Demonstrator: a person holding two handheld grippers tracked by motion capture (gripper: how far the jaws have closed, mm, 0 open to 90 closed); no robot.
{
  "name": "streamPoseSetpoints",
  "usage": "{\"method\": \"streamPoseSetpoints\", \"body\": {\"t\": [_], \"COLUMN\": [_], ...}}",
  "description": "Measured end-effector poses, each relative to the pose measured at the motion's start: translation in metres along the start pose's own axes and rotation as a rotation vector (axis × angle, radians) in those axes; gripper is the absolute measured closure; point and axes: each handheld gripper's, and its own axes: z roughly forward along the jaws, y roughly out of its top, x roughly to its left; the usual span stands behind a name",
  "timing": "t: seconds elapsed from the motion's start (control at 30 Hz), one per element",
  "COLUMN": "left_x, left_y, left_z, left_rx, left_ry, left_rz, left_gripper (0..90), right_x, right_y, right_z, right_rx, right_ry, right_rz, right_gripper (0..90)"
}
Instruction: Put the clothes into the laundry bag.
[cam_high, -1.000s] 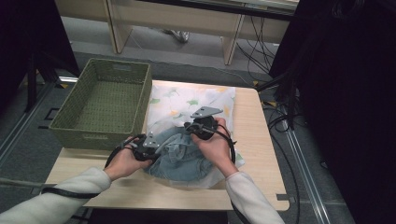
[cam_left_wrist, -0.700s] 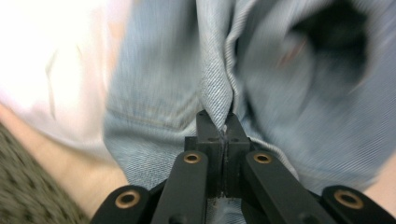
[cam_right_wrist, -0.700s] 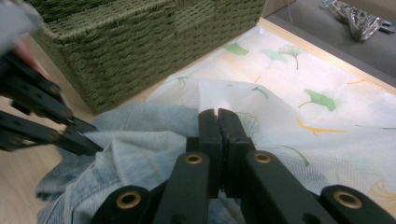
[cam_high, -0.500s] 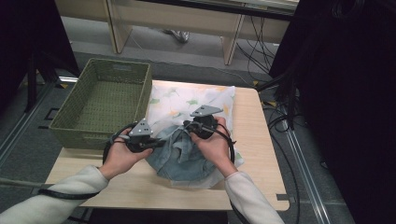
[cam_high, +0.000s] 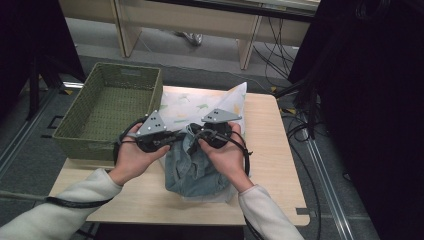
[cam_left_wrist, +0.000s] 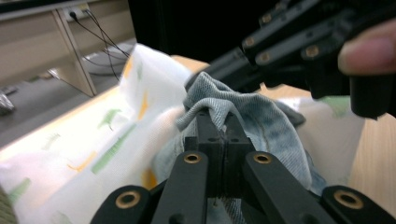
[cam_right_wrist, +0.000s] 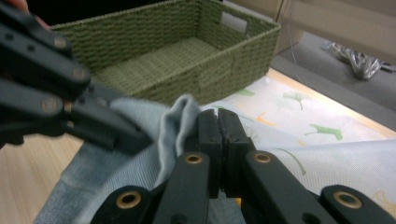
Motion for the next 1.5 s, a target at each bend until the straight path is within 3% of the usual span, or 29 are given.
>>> {"method": "streamPoseSetpoints", "body": {"t": [0.17, 0.3, 0.37, 0.47, 0.6, 0.87, 0.9, 0.93, 1.0, 1.1, 1.17, 1.2, 1.27, 1.37, 1.5], "left_x": [-0.001, -0.002, -0.004, -0.005, -0.006, -0.005, -0.005, -0.004, -0.003, -0.003, -0.004, -0.003, -0.007, -0.010, -0.020], "left_y": [-0.001, -0.016, -0.027, -0.044, -0.056, -0.061, -0.061, -0.060, -0.057, -0.052, -0.048, -0.045, -0.041, -0.039, -0.056], "left_z": [0.001, 0.021, 0.036, 0.061, 0.082, 0.096, 0.095, 0.094, 0.088, 0.074, 0.061, 0.055, 0.039, 0.020, 0.003], "left_rx": [0.003, 0.035, 0.066, 0.124, 0.149, 0.166, 0.165, 0.158, 0.149, 0.136, 0.117, 0.102, 0.093, 0.080, 0.144], "left_ry": [0.007, -0.012, -0.020, -0.037, -0.039, -0.034, -0.038, -0.042, -0.052, -0.072, -0.074, -0.067, -0.080, -0.088, -0.130], "left_rz": [0.021, 0.016, 0.033, 0.003, -0.009, -0.013, -0.017, -0.025, -0.020, 0.010, 0.027, 0.057, 0.053, 0.095, 0.133], "left_gripper": [88.4, 88.4, 88.3, 88.3, 88.1, 84.6, 82.5, 79.2, 68.5, 46.8, 38.3, 34.2, 30.1, 25.8, 25.0], "right_x": [0.002, -0.003, -0.005, -0.007, -0.010, -0.020, -0.021, -0.023, -0.025, -0.028, -0.028, -0.029, -0.030, -0.029, -0.029], "right_y": [0.002, -0.002, -0.004, -0.004, -0.007, -0.014, -0.015, -0.017, -0.020, -0.023, -0.023, -0.023, -0.023, -0.022, -0.022], "right_z": [-0.002, 0.002, 0.003, 0.003, 0.004, 0.006, 0.006, 0.008, 0.010, 0.010, 0.010, 0.010, 0.010, 0.009, 0.009], "right_rx": [-0.012, 0.003, 0.006, 0.005, 0.013, 0.034, 0.048, 0.055, 0.067, 0.078, 0.079, 0.079, 0.077, 0.079, 0.080], "right_ry": [0.002, -0.005, 0.001, 0.007, 0.001, -0.025, -0.031, -0.032, -0.035, -0.038, -0.039, -0.041, -0.043, -0.050, -0.052], "right_rz": [0.004, 0.024, 0.040, 0.049, 0.049, 0.071, 0.091, 0.071, 0.082, 0.084, 0.083, 0.082, 0.076, 0.075, 0.062], "right_gripper": [90.0, 90.0, 90.0, 90.0, 90.0, 90.0, 90.0, 90.0, 90.0, 90.0, 90.0, 90.0, 90.0, 90.0, 90.0]}}
